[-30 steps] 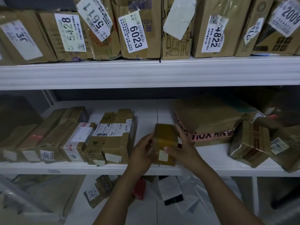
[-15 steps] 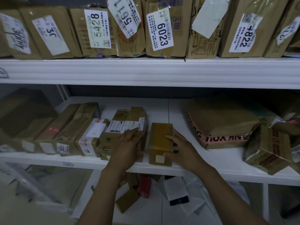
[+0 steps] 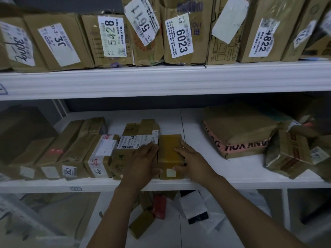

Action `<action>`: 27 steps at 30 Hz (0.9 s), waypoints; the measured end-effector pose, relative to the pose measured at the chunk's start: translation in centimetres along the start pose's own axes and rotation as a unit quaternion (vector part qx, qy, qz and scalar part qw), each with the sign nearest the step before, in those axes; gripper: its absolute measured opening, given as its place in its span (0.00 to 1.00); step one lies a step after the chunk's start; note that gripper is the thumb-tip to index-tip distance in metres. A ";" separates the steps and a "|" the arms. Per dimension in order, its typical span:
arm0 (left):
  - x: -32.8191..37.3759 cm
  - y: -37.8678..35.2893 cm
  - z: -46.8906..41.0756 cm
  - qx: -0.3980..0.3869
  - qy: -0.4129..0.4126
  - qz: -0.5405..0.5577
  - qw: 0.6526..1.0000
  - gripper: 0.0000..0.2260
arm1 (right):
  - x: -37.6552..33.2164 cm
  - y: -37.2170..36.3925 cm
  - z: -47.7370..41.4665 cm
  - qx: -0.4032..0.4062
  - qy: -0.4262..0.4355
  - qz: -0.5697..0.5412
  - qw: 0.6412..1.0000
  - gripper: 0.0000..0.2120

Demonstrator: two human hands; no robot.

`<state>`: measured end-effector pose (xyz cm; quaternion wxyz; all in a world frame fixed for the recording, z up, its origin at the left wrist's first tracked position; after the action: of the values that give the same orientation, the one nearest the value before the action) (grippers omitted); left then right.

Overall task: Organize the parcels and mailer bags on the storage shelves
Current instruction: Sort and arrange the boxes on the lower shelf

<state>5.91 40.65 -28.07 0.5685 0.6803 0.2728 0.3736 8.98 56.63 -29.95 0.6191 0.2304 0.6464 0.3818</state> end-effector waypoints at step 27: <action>22.5 -4.8 -15.9 -0.033 0.049 0.127 0.990 0.34 | 18.4 22.9 12.7 0.029 -0.180 0.230 0.956 0.24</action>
<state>6.03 68.55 -27.17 0.5248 0.6707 0.1995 0.4847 15.01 87.22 -22.86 0.6138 0.4551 0.4649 0.4473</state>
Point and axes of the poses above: each hand's wrist, its own z-axis away from the middle knuckle, its own y-axis out of the back of the hand, x = y × z, the point moved 8 cm from there along -z, towards the middle knuckle, and after that the axes turned 12 degrees about -x, right-handed, at the moved point
